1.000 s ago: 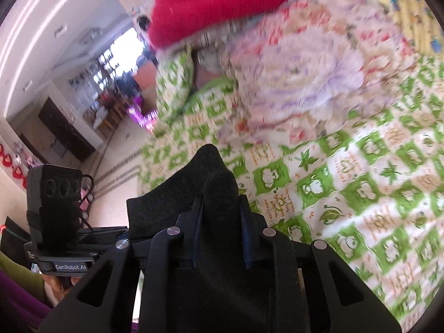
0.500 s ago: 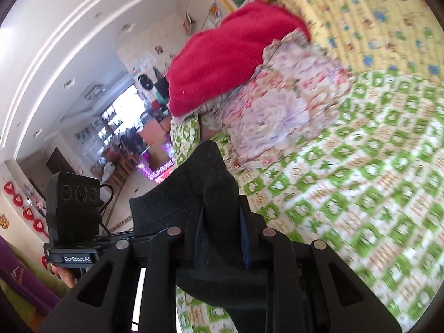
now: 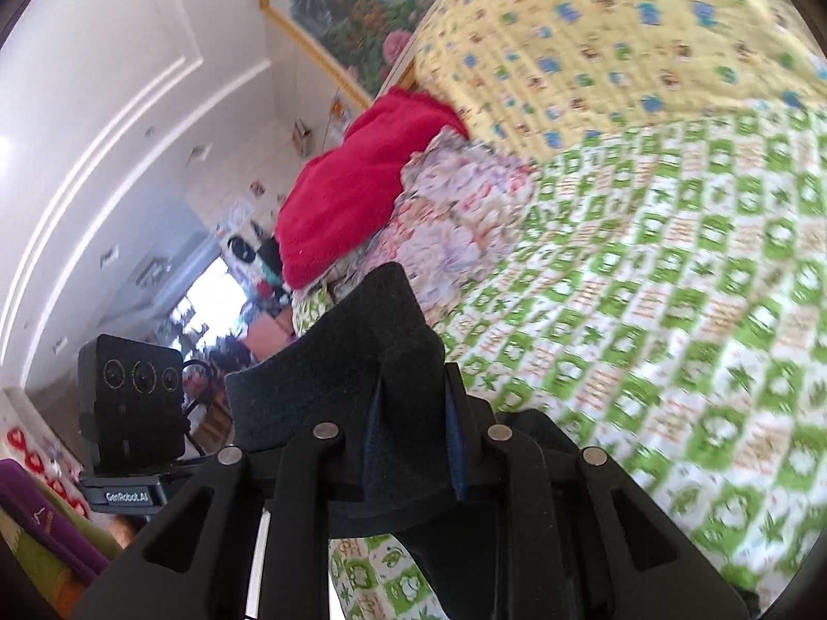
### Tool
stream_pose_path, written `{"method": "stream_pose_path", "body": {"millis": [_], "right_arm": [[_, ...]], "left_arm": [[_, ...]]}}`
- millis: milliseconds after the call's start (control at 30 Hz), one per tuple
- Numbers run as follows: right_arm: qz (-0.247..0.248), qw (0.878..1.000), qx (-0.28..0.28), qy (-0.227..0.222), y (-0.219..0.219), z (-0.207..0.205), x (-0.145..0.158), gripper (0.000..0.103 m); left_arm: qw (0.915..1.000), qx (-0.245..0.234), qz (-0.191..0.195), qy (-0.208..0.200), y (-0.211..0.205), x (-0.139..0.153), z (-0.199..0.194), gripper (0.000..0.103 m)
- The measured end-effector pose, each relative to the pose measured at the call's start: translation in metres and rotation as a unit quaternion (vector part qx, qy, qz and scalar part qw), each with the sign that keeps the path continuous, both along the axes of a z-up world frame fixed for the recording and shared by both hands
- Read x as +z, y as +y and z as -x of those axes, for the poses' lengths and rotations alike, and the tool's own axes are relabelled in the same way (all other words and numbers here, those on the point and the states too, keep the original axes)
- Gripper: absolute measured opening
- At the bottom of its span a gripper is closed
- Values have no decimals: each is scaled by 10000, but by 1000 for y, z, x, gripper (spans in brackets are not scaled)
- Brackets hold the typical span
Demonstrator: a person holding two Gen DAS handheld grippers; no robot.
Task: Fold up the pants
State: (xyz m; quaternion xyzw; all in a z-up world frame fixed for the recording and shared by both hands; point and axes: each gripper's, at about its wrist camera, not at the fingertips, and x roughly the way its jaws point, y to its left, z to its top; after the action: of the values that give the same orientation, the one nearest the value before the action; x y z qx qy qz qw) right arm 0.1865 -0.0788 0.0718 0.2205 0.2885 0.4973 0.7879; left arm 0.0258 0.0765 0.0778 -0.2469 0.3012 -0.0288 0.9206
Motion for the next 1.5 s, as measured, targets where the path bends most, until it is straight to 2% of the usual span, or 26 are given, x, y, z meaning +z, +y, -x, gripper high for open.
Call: {"method": "stream_pose_path", "body": {"millis": [267, 433, 600, 667, 767, 900, 1100, 1233, 1333, 1433, 1500], "right_arm": [[-415, 9980, -422, 217, -46, 11, -28, 23], [-509, 9964, -612, 298, -69, 17, -39, 23], [-595, 9936, -844, 451, -87, 25, -58, 23], [-644, 9923, -926, 509, -94, 29, -65, 23], [-639, 9909, -1037, 579, -101, 32, -75, 23], [-600, 9887, -1186, 692, -107, 33, -87, 24], [-408, 9853, -1492, 729, -118, 43, -96, 26], [-323, 9777, -1925, 774, -134, 55, -98, 26], [-505, 9712, -2155, 881, -151, 64, -102, 26], [-578, 9657, -2347, 950, -163, 74, -103, 26], [-505, 9628, -2460, 998, -167, 81, -102, 32]], "left_arm": [[9990, -387, -153, 182, -43, -7, -16, 21], [9974, -575, -300, 319, -68, -16, -27, 21], [9956, -784, -257, 445, -80, -27, -32, 21], [9943, -868, -371, 497, -89, -32, -35, 21], [9928, -929, -525, 539, -97, -39, -37, 21], [9918, -1010, -528, 586, -102, -48, -41, 21], [9868, -1335, -734, 556, -118, -59, -44, 23], [9844, -1495, -704, 601, -124, -67, -47, 30], [9806, -1779, -650, 498, -132, -69, -46, 49], [9781, -1909, -665, 488, -140, -71, -43, 55], [9770, -1965, -663, 490, -143, -72, -42, 57]]}}
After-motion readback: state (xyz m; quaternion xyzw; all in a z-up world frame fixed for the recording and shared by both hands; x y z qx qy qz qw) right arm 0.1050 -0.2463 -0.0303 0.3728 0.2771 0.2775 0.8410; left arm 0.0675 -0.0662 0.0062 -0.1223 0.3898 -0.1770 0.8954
